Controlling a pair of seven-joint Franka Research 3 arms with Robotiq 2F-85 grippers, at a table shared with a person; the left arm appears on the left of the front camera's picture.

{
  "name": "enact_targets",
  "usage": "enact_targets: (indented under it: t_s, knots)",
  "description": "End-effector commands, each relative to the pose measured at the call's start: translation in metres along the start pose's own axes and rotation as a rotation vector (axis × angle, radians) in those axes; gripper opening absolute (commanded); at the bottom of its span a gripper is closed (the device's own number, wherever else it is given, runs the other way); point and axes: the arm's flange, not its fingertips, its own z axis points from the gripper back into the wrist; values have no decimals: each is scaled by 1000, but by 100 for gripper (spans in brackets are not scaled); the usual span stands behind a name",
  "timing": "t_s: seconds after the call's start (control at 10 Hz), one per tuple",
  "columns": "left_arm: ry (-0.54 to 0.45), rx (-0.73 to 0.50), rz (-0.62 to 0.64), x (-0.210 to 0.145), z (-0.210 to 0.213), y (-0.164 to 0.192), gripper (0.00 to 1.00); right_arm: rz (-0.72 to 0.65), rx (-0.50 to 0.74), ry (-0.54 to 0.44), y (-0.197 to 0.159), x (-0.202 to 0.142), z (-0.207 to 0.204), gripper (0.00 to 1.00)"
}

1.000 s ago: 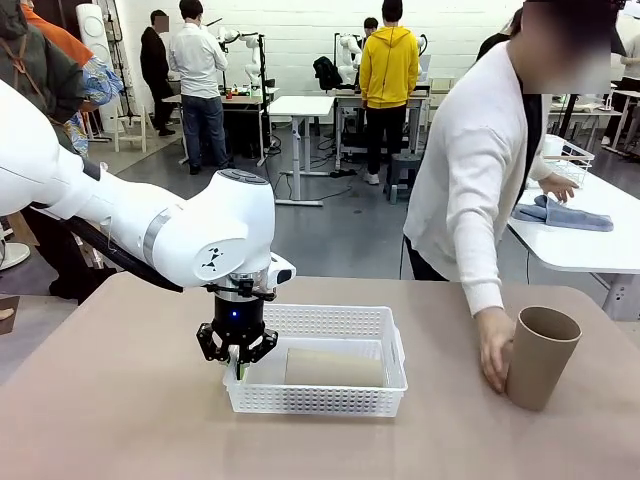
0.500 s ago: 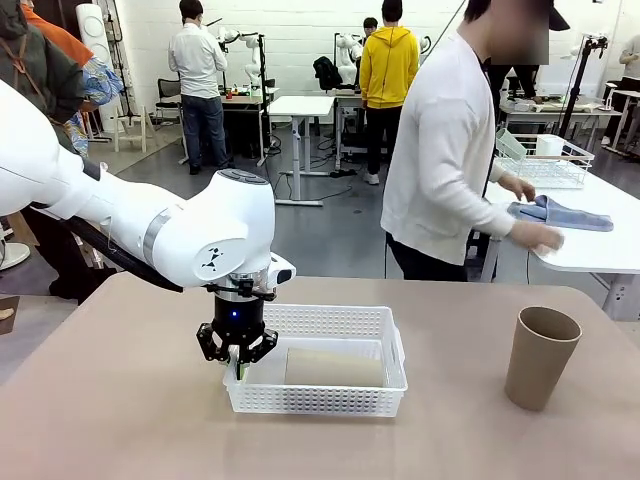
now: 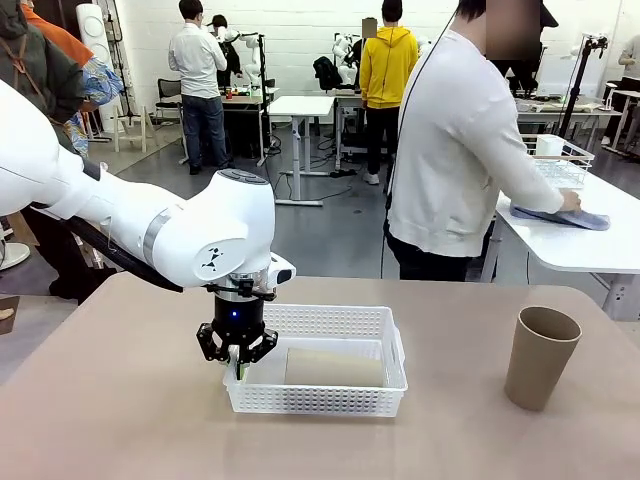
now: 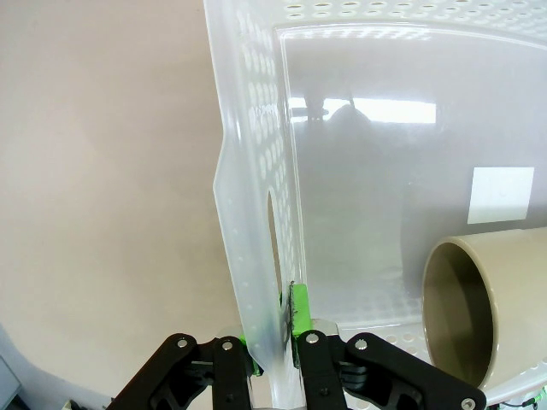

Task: Clean and organize the cups into the basket.
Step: Pick up the Reusable plastic cup from the right side of the table and stack it inside the Organizing basket in the center of the table.

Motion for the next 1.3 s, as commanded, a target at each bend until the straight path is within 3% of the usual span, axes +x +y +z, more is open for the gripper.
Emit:
enact_targets:
  t_s: [0.0, 0.4, 0.9, 1.2]
  knots:
    - [3, 2, 21, -1, -1, -4, 0, 11, 12, -1, 6, -17, 2, 100]
    - [3, 2, 21, -1, -1, -4, 0, 41, 29, -30, 12, -52, 2, 100]
    - [3, 2, 21, -1, -1, -4, 0, -17, 80, 59, -7, -101, -32, 100]
    - [3, 2, 21, -1, -1, -4, 0, -15, 106, 53, -16, -114, -45, 100]
